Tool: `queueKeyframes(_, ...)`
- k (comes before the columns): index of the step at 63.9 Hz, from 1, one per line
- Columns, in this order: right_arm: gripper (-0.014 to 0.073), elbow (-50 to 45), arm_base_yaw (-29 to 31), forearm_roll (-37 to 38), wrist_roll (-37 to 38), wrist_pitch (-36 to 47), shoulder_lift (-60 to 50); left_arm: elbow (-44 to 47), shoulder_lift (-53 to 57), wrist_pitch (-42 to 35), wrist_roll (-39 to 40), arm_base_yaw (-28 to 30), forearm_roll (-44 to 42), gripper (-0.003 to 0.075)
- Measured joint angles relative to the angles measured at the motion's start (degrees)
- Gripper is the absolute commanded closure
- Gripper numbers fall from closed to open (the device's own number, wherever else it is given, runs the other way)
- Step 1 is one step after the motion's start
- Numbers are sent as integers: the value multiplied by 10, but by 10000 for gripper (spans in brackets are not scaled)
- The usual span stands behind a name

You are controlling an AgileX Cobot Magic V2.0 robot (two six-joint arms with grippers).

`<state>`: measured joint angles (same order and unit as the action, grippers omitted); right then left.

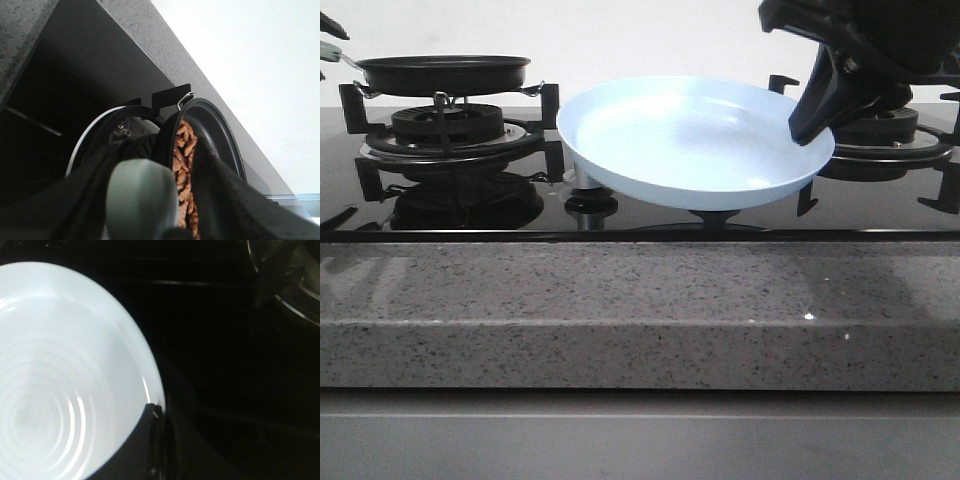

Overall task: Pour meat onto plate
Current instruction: 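Grasp the pale green pan handle with the left gripper and lift the pan, then tilt the pan over the held plate with the left gripper, pouring meat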

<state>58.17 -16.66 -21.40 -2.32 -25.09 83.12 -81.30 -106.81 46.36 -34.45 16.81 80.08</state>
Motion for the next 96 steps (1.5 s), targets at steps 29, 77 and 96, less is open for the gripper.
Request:
queueKeyframes(29, 662, 0, 0, 0, 0, 0, 0, -1, 3, 26, 1, 0, 37, 672)
queueKeyframes(77, 662, 0, 0, 0, 1, 0, 0, 26, 186, 55, -75, -33, 28, 673)
queueKeyframes(96, 662, 0, 0, 0, 1, 0, 0, 58, 233, 52, -173, -134, 28, 673)
